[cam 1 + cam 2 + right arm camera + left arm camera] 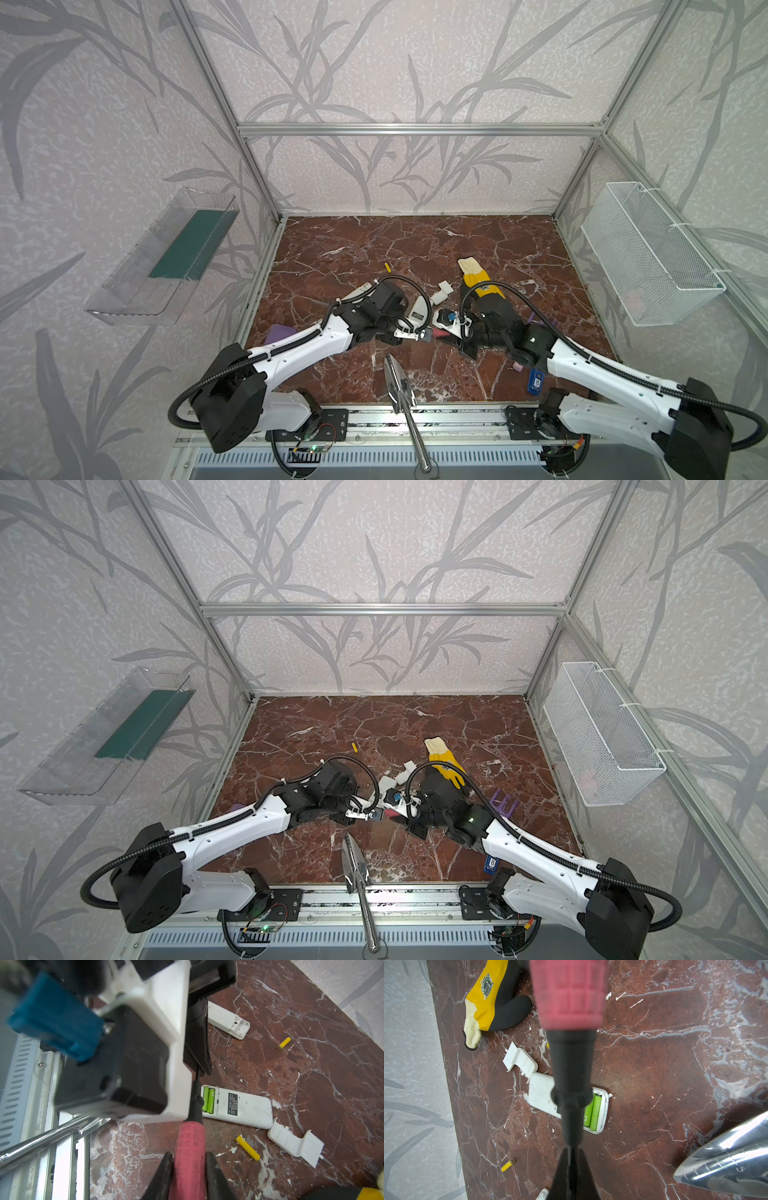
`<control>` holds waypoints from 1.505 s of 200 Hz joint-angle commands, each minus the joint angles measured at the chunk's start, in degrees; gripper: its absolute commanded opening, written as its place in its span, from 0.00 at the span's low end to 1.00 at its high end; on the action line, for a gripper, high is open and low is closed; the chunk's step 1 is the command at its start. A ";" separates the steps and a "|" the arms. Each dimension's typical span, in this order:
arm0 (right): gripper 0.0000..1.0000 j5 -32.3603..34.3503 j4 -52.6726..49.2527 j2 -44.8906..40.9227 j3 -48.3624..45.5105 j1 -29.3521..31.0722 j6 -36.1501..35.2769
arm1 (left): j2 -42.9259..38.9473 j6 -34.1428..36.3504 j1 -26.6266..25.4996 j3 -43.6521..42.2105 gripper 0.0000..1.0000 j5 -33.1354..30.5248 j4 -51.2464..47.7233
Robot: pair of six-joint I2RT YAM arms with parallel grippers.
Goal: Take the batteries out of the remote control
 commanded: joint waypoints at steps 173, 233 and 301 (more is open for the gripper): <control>0.00 7.14 -2.88 -4.19 -2.51 0.78 -2.31 | -11.32 -36.03 10.98 -6.80 0.99 -17.35 18.95; 0.00 14.90 -7.88 -2.38 0.12 5.61 -3.58 | 2.61 -47.11 11.37 7.46 0.99 -8.50 7.47; 0.00 20.84 -14.77 -2.41 4.18 8.97 -5.44 | 20.71 -50.40 11.16 25.27 0.91 4.03 -10.82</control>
